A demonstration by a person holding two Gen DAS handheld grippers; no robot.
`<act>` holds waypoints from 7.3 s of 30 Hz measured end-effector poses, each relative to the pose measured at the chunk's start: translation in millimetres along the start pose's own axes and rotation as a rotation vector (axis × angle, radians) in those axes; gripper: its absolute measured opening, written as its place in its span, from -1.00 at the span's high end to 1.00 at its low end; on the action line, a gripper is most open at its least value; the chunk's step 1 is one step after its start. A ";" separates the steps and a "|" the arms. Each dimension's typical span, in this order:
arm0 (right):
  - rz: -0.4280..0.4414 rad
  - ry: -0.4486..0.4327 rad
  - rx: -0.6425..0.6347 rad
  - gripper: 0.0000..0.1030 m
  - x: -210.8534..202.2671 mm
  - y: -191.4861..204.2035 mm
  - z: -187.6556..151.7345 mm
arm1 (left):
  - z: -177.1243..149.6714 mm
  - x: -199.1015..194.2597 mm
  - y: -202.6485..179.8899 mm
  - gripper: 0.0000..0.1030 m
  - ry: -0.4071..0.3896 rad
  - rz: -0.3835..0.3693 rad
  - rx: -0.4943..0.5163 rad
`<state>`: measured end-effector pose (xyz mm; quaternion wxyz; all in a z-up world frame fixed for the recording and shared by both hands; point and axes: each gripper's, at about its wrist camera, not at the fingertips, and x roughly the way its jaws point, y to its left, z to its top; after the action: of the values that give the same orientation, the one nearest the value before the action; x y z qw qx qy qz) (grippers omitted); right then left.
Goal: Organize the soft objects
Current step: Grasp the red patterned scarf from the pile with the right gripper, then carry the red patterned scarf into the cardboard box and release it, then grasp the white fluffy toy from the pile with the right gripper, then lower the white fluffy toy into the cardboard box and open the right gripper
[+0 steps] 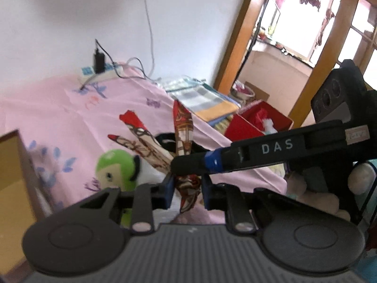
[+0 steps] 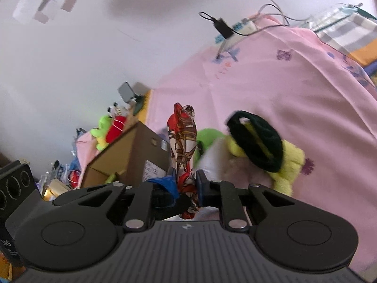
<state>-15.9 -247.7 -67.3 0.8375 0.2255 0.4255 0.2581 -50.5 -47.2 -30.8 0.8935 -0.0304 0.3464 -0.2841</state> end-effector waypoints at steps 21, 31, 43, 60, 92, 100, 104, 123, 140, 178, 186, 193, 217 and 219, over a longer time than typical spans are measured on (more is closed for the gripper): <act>0.268 0.200 -0.205 1.00 182.3 181.2 -18.2 | -52.5 -153.7 168.8 0.68 -0.092 0.407 -0.204; 0.260 0.361 -0.146 1.00 272.3 227.9 -65.3 | -97.2 -173.5 249.6 0.67 0.005 0.504 -0.342; 0.161 0.395 -0.245 1.00 304.7 250.4 -92.9 | -118.0 -170.4 272.8 0.51 0.078 0.544 -0.381; 0.116 0.356 -0.280 0.87 293.0 247.4 -92.3 | -108.2 -161.9 256.1 -0.08 0.141 0.664 -0.310; 0.185 0.230 -0.321 0.82 171.8 203.6 -89.0 | -98.5 -164.5 154.3 -0.25 0.128 0.602 -0.223; 0.125 0.208 -0.304 0.82 141.9 164.7 -87.1 | -91.8 -139.6 117.7 -0.26 0.141 0.487 -0.167; 0.068 0.187 -0.283 0.82 124.5 141.9 -84.1 | -87.1 -116.0 96.6 -0.26 0.161 0.406 -0.124; -0.196 -0.012 -0.056 0.82 32.3 12.5 -42.3 | -40.0 14.8 19.1 -0.26 0.224 0.123 0.022; -0.181 0.003 -0.090 0.75 67.0 -14.7 -9.1 | -28.3 68.1 35.6 0.18 0.222 0.119 -0.134; 0.182 -0.065 -0.253 0.83 134.6 145.2 -9.8 | -41.2 -111.9 149.8 0.34 -0.029 0.295 -0.237; 0.198 0.087 -0.328 0.83 218.0 189.0 -23.9 | -67.2 -123.7 217.9 0.34 0.024 0.388 -0.350; 0.136 0.208 -0.356 0.83 263.8 202.5 -42.2 | -94.9 -110.9 253.0 0.32 0.115 0.442 -0.411; 0.103 0.111 -0.278 0.77 207.0 190.5 -44.2 | -65.0 -129.2 179.1 -0.13 0.040 0.369 -0.190; 0.095 0.094 -0.272 0.77 196.3 185.3 -44.0 | -60.6 -126.3 167.6 -0.14 0.039 0.337 -0.165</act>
<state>2.1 23.6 -97.2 0.8264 0.1175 0.4140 0.3632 -83.1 168.4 -42.9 0.9161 -0.0396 0.3858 -0.1017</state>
